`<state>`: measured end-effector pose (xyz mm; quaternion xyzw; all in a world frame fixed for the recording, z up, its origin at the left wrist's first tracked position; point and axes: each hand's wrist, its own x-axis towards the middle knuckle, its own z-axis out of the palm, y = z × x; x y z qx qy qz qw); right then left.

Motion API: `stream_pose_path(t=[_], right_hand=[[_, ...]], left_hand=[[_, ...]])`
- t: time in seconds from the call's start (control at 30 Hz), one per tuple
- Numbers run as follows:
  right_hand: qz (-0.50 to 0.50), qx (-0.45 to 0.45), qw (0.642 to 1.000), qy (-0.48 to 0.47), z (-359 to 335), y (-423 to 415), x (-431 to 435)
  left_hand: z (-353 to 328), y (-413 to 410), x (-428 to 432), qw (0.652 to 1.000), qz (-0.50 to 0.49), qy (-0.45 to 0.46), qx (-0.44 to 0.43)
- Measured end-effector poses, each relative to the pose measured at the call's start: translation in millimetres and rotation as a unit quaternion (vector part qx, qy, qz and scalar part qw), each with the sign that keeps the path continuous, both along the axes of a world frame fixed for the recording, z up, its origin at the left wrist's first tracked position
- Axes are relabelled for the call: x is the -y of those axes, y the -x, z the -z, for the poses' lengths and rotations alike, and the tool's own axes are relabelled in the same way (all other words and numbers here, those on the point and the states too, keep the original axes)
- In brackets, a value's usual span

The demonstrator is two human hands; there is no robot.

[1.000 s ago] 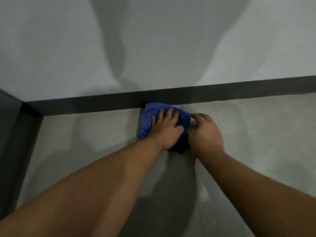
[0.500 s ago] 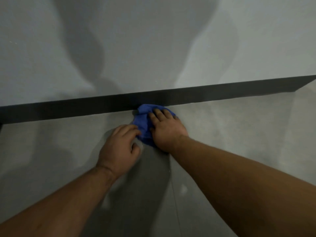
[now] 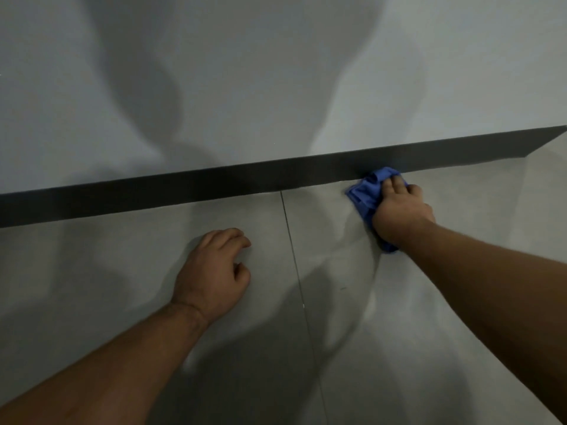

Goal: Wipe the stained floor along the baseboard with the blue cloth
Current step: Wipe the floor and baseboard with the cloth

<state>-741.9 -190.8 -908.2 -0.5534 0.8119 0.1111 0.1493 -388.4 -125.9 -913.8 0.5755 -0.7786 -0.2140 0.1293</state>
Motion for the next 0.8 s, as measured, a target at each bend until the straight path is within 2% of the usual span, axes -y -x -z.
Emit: stream_pose_path(t=[0.13,0.3,0.47,0.53,0.7,0.8], right_hand=[[0.034,0.009,0.999,-0.006,-5,-14,8],[-0.115,0.040,0.992,0.019,10,-104,-2],[-0.099,0.066,0.993,0.018,29,-176,-4],[-0.129,0.074,0.989,0.018,29,-187,-8],[-0.310,0.142,0.939,0.035,28,-230,-20],[-0.377,0.159,0.912,0.014,27,-256,-27]], left_hand=[[2,-4,0,1.000,-0.008,-0.003,-0.008],[-2,-10,2,0.999,-0.029,-0.007,-0.033],[-4,-27,1,0.996,-0.073,-0.004,-0.043],[-5,-35,0,0.994,-0.094,-0.006,-0.048],[-7,-47,3,0.989,-0.130,-0.001,-0.073],[-9,-47,9,0.967,-0.230,-0.029,-0.108]])
